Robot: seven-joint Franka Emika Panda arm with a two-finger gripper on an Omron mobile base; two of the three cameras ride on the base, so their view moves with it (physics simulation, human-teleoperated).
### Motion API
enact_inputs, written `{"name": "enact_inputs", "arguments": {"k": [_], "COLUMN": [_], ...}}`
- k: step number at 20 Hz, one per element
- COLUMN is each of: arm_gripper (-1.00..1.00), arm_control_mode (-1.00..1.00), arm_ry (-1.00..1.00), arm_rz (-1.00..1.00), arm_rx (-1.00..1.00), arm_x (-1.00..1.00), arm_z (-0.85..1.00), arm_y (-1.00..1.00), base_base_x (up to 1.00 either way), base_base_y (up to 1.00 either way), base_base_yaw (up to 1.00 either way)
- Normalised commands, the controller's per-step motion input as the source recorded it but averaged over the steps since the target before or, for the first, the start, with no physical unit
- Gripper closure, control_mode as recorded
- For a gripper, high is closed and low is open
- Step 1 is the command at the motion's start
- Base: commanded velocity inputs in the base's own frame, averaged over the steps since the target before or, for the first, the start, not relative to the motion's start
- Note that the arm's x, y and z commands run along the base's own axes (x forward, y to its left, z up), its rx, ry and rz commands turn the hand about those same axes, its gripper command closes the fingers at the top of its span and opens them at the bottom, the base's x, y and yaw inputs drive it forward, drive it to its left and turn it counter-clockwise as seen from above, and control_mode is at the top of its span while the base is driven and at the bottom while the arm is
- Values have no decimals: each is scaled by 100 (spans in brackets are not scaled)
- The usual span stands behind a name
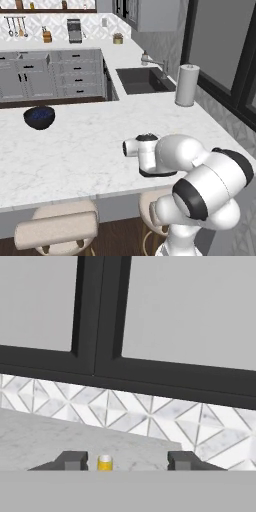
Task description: Take a straw from the drawer in front and place it inside the glass cup on the dining counter.
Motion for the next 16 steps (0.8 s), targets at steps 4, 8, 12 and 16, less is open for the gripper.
{"name": "enact_inputs", "arguments": {"k": [4,8,12,16], "arm_gripper": [-100,-100,-100,-100], "arm_control_mode": [-100,-100,-100,-100], "arm_ry": [0,-3,-5,-1], "arm_rz": [0,0,0,0], "arm_rx": [3,7,9,12], "arm_x": [-4,-34,-43,-49], "arm_z": [20,71,100,100], "arm_y": [-1,1,20,19], "base_base_x": [0,0,0,0], "base_base_y": [0,0,0,0], "base_base_yaw": [0,0,0,0]}}
